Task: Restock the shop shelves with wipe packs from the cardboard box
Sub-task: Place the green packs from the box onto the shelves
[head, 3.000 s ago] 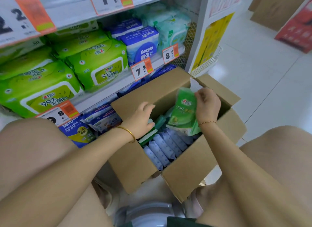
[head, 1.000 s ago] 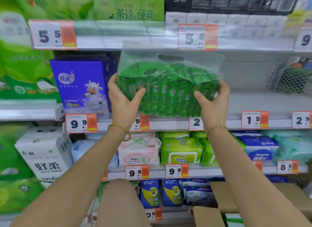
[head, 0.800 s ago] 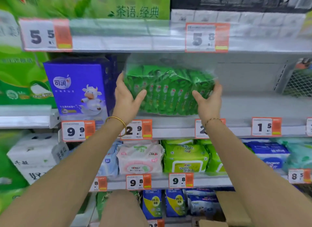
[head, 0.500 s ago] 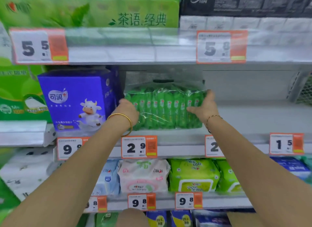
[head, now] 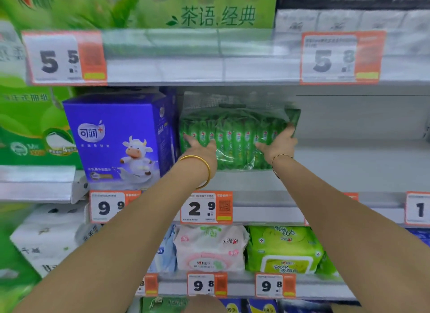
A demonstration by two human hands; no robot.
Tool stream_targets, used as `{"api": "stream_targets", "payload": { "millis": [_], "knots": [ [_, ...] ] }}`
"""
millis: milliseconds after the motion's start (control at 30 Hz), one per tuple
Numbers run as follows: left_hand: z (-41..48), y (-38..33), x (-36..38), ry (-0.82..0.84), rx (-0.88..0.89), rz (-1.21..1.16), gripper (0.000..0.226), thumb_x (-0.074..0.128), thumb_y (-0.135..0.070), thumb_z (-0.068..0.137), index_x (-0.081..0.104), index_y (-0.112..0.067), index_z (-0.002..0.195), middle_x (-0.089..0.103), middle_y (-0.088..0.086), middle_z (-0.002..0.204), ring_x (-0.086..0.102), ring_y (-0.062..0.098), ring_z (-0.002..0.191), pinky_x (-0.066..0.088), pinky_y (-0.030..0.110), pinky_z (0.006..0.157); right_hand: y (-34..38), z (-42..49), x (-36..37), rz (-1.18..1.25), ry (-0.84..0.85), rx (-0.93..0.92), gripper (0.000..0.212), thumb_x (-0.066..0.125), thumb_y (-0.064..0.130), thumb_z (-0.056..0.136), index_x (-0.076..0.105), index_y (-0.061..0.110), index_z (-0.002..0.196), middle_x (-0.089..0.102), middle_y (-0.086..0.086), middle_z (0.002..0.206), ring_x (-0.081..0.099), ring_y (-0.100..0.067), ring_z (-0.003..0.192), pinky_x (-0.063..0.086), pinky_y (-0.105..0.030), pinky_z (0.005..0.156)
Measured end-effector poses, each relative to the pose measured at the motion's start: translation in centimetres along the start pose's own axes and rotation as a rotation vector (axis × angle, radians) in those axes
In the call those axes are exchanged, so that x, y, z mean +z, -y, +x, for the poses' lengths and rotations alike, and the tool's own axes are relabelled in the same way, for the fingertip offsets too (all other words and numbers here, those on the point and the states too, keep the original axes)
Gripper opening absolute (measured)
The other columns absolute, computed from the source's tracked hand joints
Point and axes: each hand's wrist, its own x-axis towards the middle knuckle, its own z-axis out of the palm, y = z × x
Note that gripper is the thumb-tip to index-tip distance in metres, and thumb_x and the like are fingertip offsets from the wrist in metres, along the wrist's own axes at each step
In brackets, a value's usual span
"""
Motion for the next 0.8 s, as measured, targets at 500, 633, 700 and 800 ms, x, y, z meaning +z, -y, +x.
{"api": "stream_targets", "payload": {
  "millis": [500, 633, 700, 800],
  "knots": [
    [2.7, 0.9, 1.2, -0.062, 0.017, -0.104, 0.097, 0.038, 0.02, 0.082, -0.008, -0.032, 0.149, -0.028, 0.028, 0.149, 0.039, 0.042, 0.13, 0.045, 0.045, 0.102, 0.7, 3.6, 2.6, -0.073, 0.137, 0.123, 0.086, 0.066, 0.016, 0.086, 0.006, 0.002, 0.145, 0.019, -0.012, 0.154, 0.033, -0.029, 0.136, 0.03, -0.036, 0.11],
    [1.9, 1.3, 0.9, -0.066, 0.027, -0.147, 0.093, 0.036, 0.019, 0.081, -0.002, -0.031, 0.15, -0.024, 0.024, 0.152, 0.038, 0.041, 0.13, 0.043, 0.047, 0.103, 1.0, 2.7, 1.2, -0.171, 0.183, 0.107, 0.084, 0.066, 0.018, 0.086, 0.009, -0.002, 0.144, 0.025, -0.02, 0.149, 0.035, -0.034, 0.134, 0.034, -0.039, 0.107],
    [0.1, 0.4, 0.6, -0.12, 0.075, -0.199, 0.088, 0.035, 0.017, 0.081, 0.005, -0.027, 0.15, -0.02, 0.023, 0.153, 0.033, 0.042, 0.133, 0.04, 0.046, 0.105, 0.9, 1.4, -0.2, -0.158, 0.141, 0.093, 0.073, 0.065, 0.012, 0.086, 0.02, -0.003, 0.14, 0.034, -0.02, 0.143, 0.042, -0.034, 0.128, 0.039, -0.04, 0.103],
    [-4.1, -2.3, 0.8, -0.239, 0.248, -0.288, 0.078, 0.038, 0.013, 0.083, 0.016, -0.024, 0.148, -0.018, 0.019, 0.155, 0.024, 0.041, 0.139, 0.037, 0.044, 0.107, -0.2, -2.1, -4.6, -0.03, 0.152, -0.102, 0.058, 0.061, 0.007, 0.087, 0.032, -0.001, 0.137, 0.04, -0.016, 0.139, 0.043, -0.033, 0.129, 0.04, -0.04, 0.106]
  ]
}}
